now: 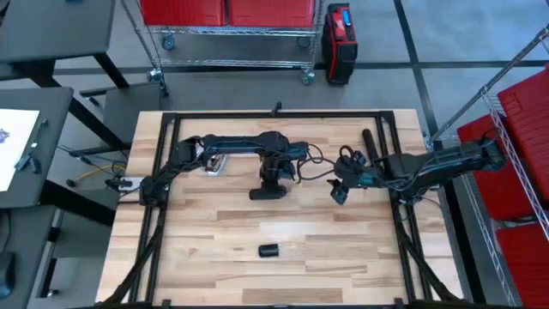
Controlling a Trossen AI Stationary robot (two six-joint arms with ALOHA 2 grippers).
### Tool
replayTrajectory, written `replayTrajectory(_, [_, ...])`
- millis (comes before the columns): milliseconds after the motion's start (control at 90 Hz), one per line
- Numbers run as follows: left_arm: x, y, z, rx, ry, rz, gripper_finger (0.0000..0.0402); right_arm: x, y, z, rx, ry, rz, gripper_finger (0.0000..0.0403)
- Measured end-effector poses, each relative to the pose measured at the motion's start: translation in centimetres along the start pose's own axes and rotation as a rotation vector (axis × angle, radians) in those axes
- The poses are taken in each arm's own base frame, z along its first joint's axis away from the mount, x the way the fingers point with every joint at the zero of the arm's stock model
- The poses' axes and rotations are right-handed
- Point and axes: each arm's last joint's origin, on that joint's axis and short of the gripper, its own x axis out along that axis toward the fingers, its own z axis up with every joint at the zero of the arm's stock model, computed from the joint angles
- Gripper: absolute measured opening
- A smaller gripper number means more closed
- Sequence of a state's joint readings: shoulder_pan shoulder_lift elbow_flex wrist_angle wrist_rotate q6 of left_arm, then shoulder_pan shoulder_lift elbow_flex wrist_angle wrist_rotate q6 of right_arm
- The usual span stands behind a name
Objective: Insert battery
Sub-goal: Insert the silver battery into the remote's battery compartment
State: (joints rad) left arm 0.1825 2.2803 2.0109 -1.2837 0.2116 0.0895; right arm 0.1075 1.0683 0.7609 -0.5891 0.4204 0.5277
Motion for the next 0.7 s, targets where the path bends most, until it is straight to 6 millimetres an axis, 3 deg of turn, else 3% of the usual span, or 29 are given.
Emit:
replayTrajectory(189, [0.1, 0.0, -0.7, 0.009, 0.076, 0.053, 0.0061, 1.1, 0.3, 0.9, -0.118, -0.039, 0.027, 0.0203])
replayTrajectory(311, [0.4, -0.2, -0.9, 0.027, 0.013, 0.06, 0.001, 3.6, 1.1, 0.9, -0.195, 0.013, 0.066, 0.0198])
replayTrajectory(511, [0.3, -0.4, -3.5, -0.01, -0.077, 0.096, 0.0001, 7.6, 2.6, 0.9, -0.259, -0.009, 0.078, 0.0164])
replayTrajectory(700, [1.1, -0.5, -6.1, -0.051, -0.336, 0.087, 0.0, 11.6, 3.6, 0.7, -0.275, -0.011, 0.206, 0.0128])
